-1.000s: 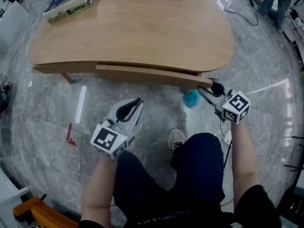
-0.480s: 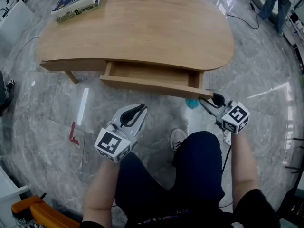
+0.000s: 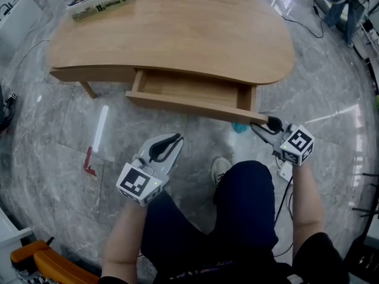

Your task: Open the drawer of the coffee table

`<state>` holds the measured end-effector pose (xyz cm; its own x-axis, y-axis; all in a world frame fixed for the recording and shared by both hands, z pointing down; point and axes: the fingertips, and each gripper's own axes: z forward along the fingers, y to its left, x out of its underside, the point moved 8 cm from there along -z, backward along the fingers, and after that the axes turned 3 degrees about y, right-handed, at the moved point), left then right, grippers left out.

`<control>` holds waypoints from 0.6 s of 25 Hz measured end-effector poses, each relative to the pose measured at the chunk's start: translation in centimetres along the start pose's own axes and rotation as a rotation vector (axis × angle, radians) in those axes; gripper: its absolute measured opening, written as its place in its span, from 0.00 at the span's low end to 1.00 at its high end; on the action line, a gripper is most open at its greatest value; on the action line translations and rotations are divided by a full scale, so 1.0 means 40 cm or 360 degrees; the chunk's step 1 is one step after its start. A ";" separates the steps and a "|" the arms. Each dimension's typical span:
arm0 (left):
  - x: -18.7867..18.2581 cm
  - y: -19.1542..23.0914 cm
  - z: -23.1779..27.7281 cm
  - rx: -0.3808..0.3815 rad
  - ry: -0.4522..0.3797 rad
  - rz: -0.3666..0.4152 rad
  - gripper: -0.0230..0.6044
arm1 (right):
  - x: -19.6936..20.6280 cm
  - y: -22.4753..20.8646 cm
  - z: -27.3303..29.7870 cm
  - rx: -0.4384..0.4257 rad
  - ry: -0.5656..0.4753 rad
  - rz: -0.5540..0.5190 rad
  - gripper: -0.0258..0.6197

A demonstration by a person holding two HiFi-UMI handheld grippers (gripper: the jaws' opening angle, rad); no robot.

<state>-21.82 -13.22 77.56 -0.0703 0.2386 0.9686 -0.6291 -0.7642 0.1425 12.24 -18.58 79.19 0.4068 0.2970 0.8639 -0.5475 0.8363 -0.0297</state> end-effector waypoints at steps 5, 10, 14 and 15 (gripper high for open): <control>-0.005 -0.006 0.010 0.0035 -0.0016 -0.0001 0.10 | 0.002 0.006 0.001 0.0032 -0.0004 -0.0010 0.23; -0.003 -0.022 0.011 0.0070 -0.0008 -0.0005 0.10 | -0.005 0.030 -0.010 -0.0072 0.0098 -0.0060 0.21; -0.006 -0.037 0.013 0.0110 -0.0005 -0.0016 0.10 | -0.002 0.064 -0.018 -0.0104 0.0114 -0.0069 0.21; -0.008 -0.041 0.014 0.0122 -0.0007 -0.0007 0.10 | -0.002 0.067 -0.017 -0.0096 0.0112 -0.0070 0.21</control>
<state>-20.32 -12.37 77.12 -0.0643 0.2395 0.9688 -0.5682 -0.8068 0.1618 11.25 -16.06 78.71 0.4810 0.2893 0.8276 -0.4837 0.8749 -0.0247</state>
